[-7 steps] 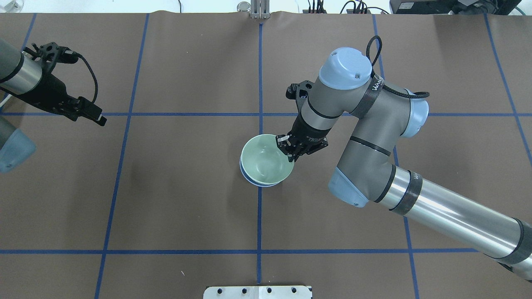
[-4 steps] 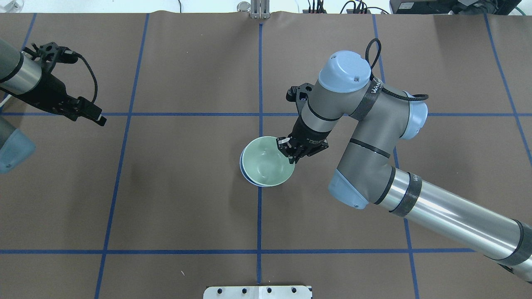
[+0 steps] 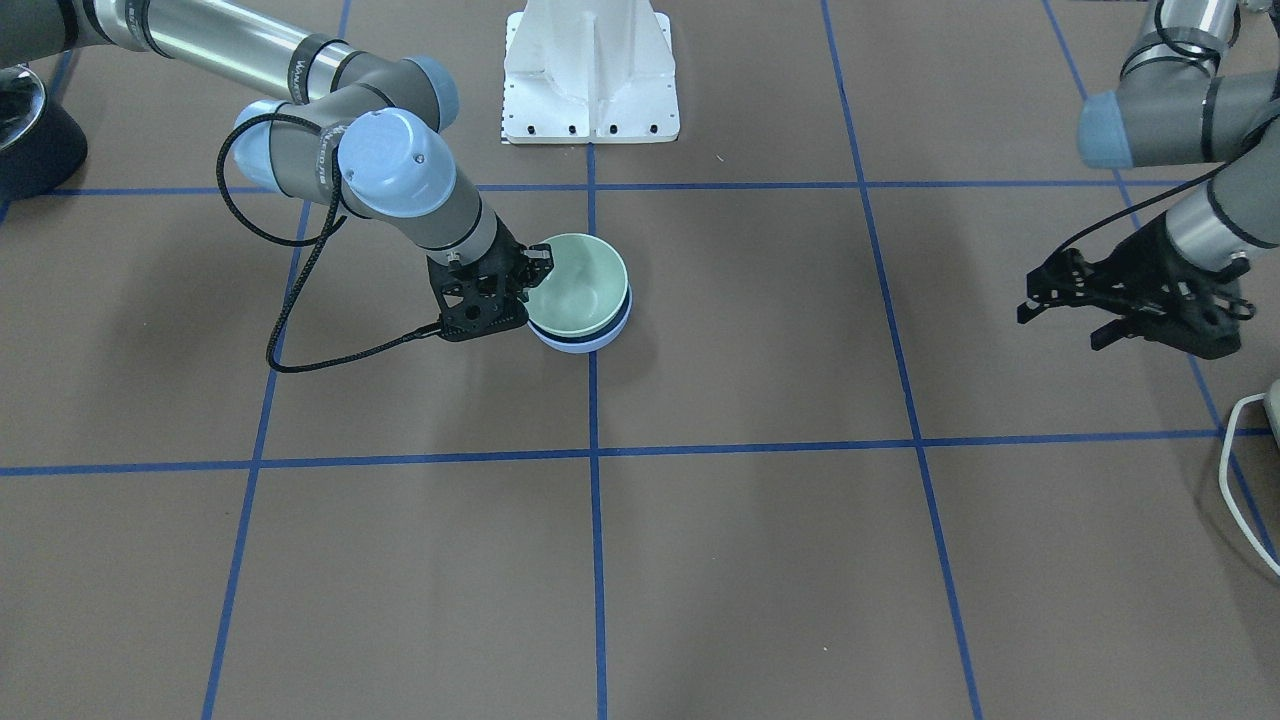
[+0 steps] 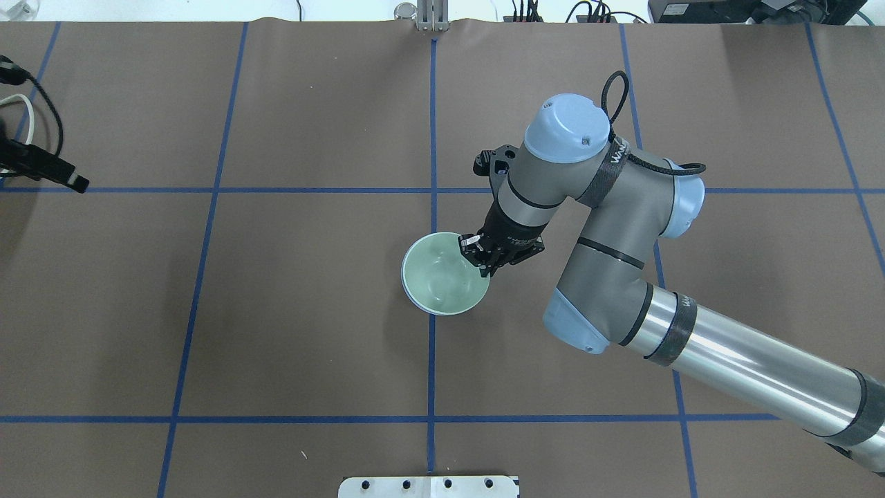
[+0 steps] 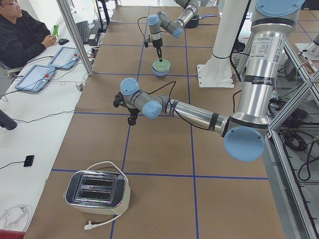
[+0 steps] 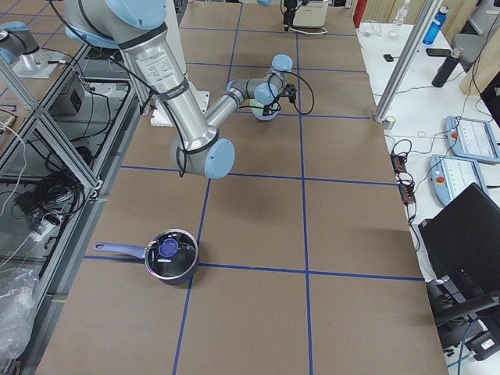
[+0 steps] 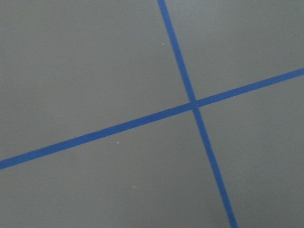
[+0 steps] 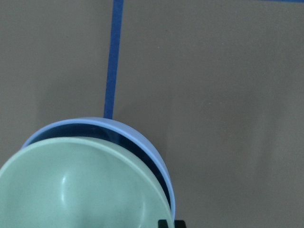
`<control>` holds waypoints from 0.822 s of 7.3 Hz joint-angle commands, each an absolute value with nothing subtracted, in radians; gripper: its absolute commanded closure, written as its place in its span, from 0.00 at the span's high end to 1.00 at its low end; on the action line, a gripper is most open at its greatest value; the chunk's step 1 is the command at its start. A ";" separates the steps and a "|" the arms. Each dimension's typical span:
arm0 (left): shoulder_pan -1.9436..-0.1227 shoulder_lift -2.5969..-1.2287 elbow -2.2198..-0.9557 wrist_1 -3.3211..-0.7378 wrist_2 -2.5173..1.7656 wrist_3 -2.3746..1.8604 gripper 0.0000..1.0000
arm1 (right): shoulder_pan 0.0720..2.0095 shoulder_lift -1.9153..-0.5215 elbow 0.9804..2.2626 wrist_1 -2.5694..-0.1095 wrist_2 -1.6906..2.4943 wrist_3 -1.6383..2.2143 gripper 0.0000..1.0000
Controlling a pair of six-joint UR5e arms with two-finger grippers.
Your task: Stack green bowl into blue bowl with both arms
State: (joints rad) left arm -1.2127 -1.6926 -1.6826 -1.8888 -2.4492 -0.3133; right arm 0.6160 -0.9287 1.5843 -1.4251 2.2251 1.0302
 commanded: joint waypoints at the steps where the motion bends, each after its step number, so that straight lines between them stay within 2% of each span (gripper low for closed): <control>1: -1.331 -1.677 -1.669 -1.817 -2.513 -0.143 0.98 | 0.615 -0.925 1.586 -1.425 2.227 1.031 0.00; 6: -1.420 -1.620 -1.669 -1.770 -2.520 0.047 0.98 | 0.641 -0.922 1.583 -1.425 2.229 1.025 0.00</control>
State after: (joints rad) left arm -1.4083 -1.6369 -1.6686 -1.7733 -2.5194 0.0190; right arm 0.6335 -0.9219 1.5844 -1.4256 2.2299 1.0265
